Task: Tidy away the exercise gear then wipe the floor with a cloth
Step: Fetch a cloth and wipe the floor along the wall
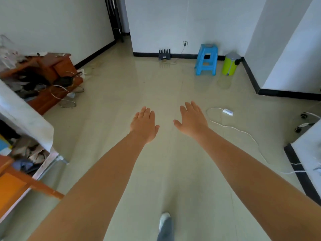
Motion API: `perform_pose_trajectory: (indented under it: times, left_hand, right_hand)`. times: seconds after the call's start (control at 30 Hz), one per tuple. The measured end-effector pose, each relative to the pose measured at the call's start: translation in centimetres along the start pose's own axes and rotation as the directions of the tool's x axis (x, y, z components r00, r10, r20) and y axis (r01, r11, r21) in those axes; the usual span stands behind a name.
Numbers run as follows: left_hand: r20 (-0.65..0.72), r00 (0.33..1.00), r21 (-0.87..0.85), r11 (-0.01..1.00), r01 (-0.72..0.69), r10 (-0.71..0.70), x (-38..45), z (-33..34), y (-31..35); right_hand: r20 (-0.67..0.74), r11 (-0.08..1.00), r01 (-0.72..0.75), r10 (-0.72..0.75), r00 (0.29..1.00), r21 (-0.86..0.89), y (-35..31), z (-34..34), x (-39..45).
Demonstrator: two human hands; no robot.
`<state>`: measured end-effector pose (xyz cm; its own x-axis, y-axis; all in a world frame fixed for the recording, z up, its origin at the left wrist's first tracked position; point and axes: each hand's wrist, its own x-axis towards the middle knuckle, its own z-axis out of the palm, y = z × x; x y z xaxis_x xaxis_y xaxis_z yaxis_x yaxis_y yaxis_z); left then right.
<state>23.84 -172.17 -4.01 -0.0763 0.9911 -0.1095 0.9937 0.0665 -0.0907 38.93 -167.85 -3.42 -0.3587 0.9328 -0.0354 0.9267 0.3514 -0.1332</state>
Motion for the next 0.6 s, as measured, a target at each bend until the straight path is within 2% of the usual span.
perform_pose_trajectory:
  times: [0.3,0.6]
  left_hand:
    - [0.024,0.999,0.031,0.999,-0.035,0.034,28.0,-3.4,-2.3]
    - [0.043,0.999,0.034,0.999,-0.021,0.02,58.4,-5.2,-0.6]
  right_hand:
    - [0.028,1.0,-0.02,0.02,0.999,-0.004,5.2,-1.7,27.3]
    - [0.056,1.0,-0.025,0.025,0.998,-0.003,16.3,-1.6,55.8]
